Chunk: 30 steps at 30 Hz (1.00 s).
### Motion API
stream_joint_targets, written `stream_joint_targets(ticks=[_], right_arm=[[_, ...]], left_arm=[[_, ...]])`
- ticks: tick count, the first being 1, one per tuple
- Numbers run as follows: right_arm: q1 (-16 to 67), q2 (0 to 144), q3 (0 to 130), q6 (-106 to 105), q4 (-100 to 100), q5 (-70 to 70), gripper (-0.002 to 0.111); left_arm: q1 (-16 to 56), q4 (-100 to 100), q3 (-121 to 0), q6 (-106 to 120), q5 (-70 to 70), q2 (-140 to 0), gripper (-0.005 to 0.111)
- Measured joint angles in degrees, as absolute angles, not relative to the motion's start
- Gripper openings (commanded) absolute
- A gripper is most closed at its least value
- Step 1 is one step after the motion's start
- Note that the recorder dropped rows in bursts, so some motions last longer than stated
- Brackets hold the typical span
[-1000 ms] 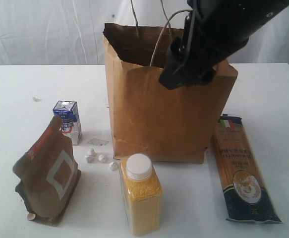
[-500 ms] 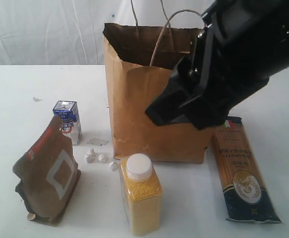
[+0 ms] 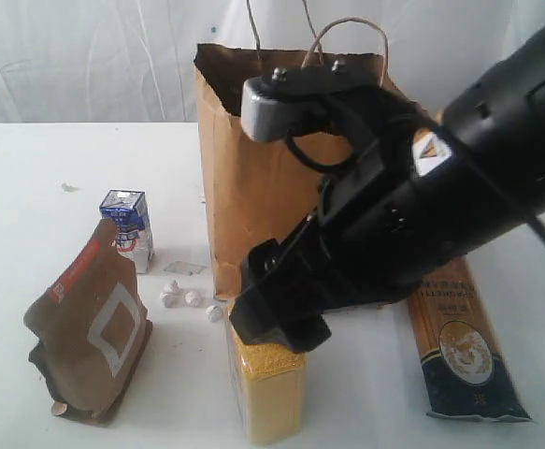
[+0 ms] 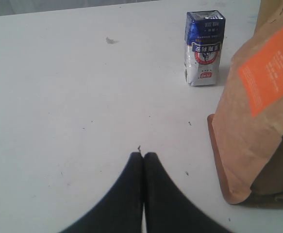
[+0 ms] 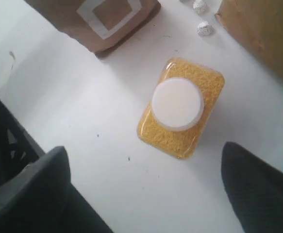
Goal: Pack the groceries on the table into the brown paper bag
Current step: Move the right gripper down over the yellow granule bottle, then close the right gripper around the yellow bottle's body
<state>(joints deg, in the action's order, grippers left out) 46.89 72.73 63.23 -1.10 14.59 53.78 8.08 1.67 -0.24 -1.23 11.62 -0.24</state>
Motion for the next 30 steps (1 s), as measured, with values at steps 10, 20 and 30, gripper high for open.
stream_joint_targets(ticks=[10, 20, 30], right_arm=[[46.89, 85.97, 63.09, 0.00, 12.19, 46.97, 0.079], [46.89, 92.65, 62.82, 1.62, 10.34, 42.75, 0.078], [46.89, 96.41, 63.38, 3.96, 11.23, 40.23, 0.039]], left_arm=[[8.08, 1.67, -0.24, -1.23, 11.62, -0.24, 0.000], [8.08, 1.67, -0.24, -1.23, 11.62, -0.24, 0.000], [8.08, 1.67, -0.24, -1.23, 11.62, -0.24, 0.000]])
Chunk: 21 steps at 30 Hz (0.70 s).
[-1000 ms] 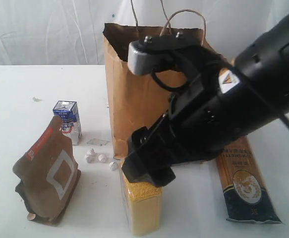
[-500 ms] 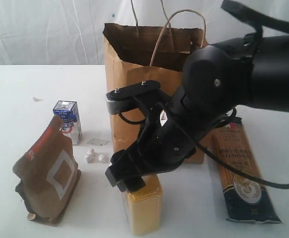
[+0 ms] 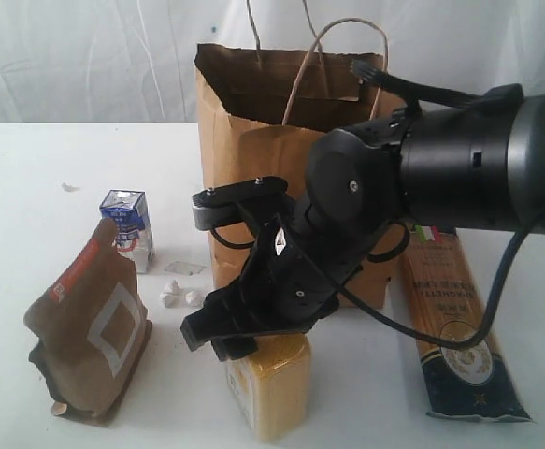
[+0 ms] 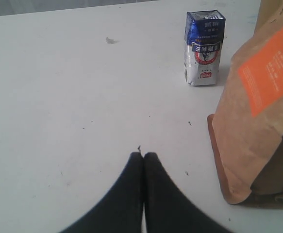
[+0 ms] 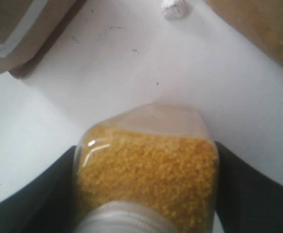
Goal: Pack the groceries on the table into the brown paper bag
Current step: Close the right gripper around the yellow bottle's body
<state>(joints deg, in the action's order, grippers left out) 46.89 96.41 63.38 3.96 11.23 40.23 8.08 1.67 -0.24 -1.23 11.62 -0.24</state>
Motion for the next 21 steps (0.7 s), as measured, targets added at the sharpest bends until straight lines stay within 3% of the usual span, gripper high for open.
stream_joint_targets(ticks=[6, 21], right_arm=[[46.89, 96.52, 63.47, 4.49, 11.23, 39.77, 0.000], [47.52, 93.18, 62.73, 3.48, 10.06, 42.37, 0.000]], left_arm=[[8.08, 1.67, -0.24, -1.23, 11.62, -0.24, 0.000], [8.08, 1.67, -0.24, -1.23, 11.62, -0.24, 0.000]])
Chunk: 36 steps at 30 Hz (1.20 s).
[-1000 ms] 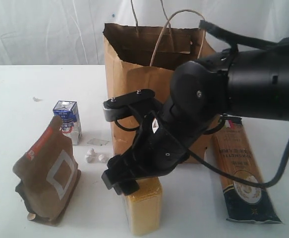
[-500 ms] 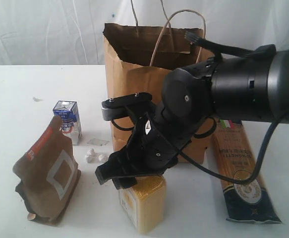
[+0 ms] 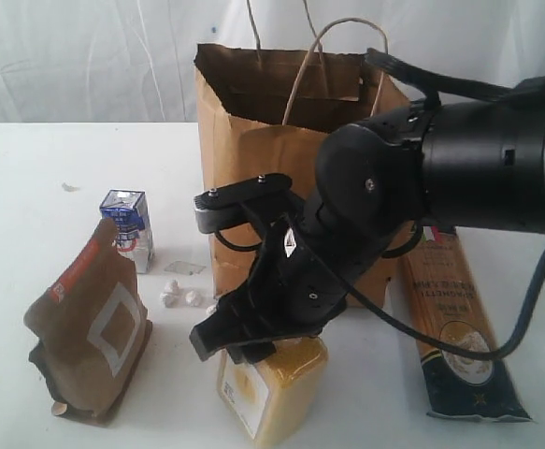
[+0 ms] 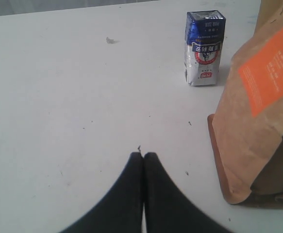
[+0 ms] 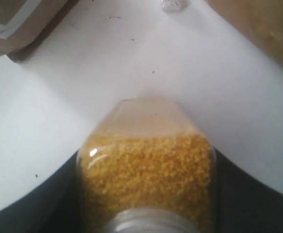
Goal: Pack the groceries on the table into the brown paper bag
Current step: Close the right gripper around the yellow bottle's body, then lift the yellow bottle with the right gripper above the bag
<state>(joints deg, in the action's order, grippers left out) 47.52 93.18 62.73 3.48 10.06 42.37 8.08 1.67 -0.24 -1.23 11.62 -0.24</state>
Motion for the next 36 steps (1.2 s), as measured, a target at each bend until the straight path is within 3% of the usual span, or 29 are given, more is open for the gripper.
stream_joint_targets(ticks=[8, 13, 26, 29, 34, 36], right_arm=[[49.50, 92.79, 62.83, 2.59, 6.20, 44.67, 0.000], [49.72, 92.79, 66.07, 2.46, 0.78, 54.59, 0.000], [50.04, 95.15, 67.51, 2.46, -0.53, 55.51, 0.002], [50.04, 95.15, 67.51, 2.46, 0.00, 55.51, 0.018], [50.04, 95.15, 67.51, 1.01, 0.00, 56.75, 0.069], [50.18, 95.28, 67.51, 0.89, 0.00, 57.61, 0.076]], left_arm=[[8.08, 1.67, -0.24, -1.23, 11.62, -0.24, 0.000], [8.08, 1.67, -0.24, -1.23, 11.62, -0.24, 0.000], [8.08, 1.67, -0.24, -1.23, 11.62, -0.24, 0.000], [8.08, 1.67, -0.24, -1.23, 11.62, -0.24, 0.000], [8.08, 1.67, -0.24, -1.23, 11.62, -0.24, 0.000], [8.08, 1.67, -0.24, -1.23, 11.62, -0.24, 0.000]])
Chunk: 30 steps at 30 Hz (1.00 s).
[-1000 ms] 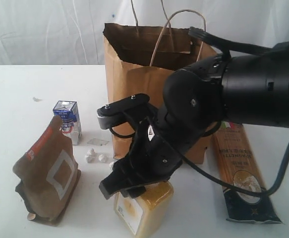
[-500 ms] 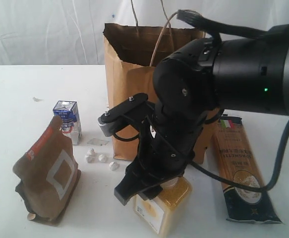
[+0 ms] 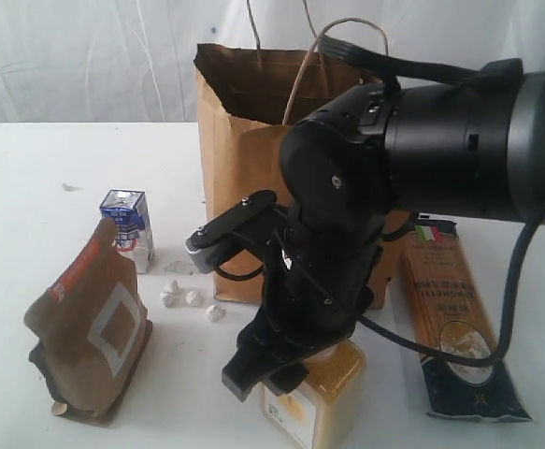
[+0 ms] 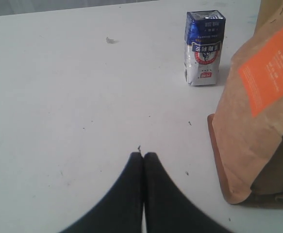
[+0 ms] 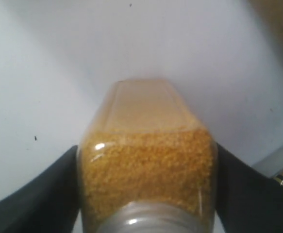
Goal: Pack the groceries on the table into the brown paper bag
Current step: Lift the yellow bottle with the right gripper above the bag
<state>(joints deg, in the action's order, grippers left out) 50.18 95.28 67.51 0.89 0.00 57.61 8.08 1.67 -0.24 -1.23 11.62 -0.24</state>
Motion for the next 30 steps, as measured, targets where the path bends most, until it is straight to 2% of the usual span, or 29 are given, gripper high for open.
stream_joint_targets(ticks=[12, 18, 24, 27, 30], right_arm=[[51.48, 95.28, 67.51, -0.78, 0.00, 59.41, 0.073], [51.48, 95.39, 67.51, -1.56, 0.00, 60.61, 0.061], [51.48, 95.51, 67.51, -1.92, 0.00, 60.61, 0.060], [51.48, 95.51, 67.07, -2.06, -0.39, 60.61, 0.047], [51.48, 95.51, 66.19, -2.16, -0.39, 60.61, 0.020]], left_arm=[[8.08, 1.67, -0.24, -1.23, 11.62, -0.24, 0.000], [8.08, 1.67, -0.24, -1.23, 11.62, -0.24, 0.000], [8.08, 1.67, -0.24, -1.23, 11.62, -0.24, 0.000], [8.08, 1.67, -0.24, -1.23, 11.62, -0.24, 0.000], [8.08, 1.67, -0.24, -1.23, 11.62, -0.24, 0.000]])
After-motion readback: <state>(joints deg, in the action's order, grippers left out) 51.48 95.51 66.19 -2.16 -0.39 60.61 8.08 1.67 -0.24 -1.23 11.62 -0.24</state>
